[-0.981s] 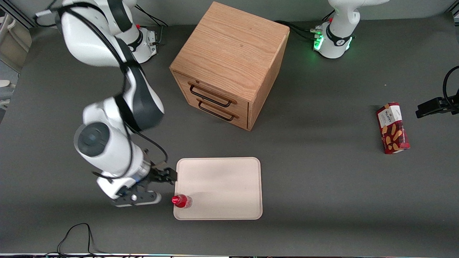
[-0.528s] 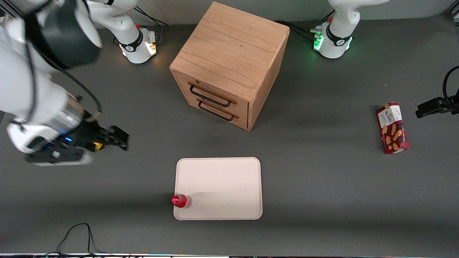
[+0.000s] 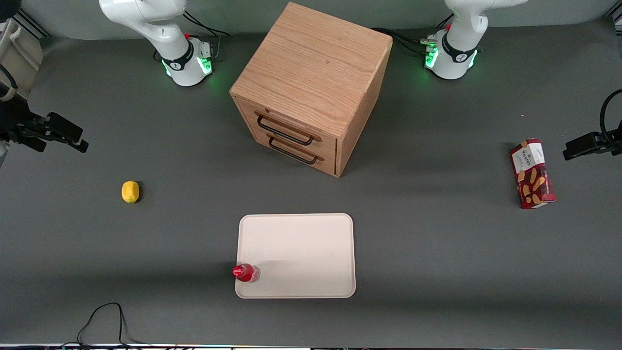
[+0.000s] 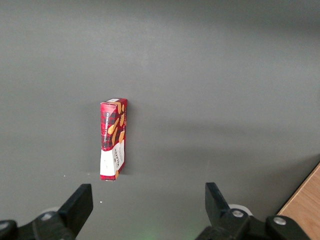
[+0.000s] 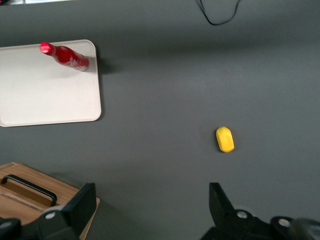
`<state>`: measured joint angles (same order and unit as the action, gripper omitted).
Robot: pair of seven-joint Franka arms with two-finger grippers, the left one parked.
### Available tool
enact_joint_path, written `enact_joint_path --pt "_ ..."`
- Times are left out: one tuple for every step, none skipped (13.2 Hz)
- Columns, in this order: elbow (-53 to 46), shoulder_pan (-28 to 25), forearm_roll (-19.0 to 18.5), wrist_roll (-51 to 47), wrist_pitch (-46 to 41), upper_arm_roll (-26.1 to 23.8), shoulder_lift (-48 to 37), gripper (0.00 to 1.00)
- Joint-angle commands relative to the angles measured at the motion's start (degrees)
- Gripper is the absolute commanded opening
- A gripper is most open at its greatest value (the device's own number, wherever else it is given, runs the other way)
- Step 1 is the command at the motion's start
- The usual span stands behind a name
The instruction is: Place coke bottle on tray
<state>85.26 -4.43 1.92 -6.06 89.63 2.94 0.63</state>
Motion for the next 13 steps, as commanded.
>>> enact_joint_path --pt "9.3 0.91 0.27 3.94 4.94 -0.31 -4.76 1.0" --pt "9.31 0.91 0.19 4.21 5.12 0.48 -4.32 1.0" --pt "9.23 1.0 0.19 5.0 5.21 0.92 -4.15 1.0" --pt "9.23 0.91 0.01 6.48 5.82 1.53 -3.88 1.0" --pt "9.05 1.0 -0.08 7.89 6.0 2.23 -3.71 1.0" --pt "8.96 1.35 -0.34 8.86 6.0 2.24 -3.44 1.0" --pt "8.44 3.09 -0.43 9.22 5.91 1.63 -3.09 1.0" --pt "7.65 4.76 -0.43 9.22 5.3 -0.11 -2.48 1.0" --pt "7.38 5.91 -0.52 9.14 5.03 -1.7 -2.47 1.0" --pt "7.38 5.83 -0.52 9.13 5.03 -1.71 -2.47 1.0" --pt "7.38 5.4 -0.6 9.13 5.03 -1.37 -2.47 1.0" --pt "7.38 4.35 -0.6 9.13 5.03 -0.93 -2.47 1.0" --pt "7.38 3.21 -1.04 9.22 5.03 0.82 -2.47 1.0"
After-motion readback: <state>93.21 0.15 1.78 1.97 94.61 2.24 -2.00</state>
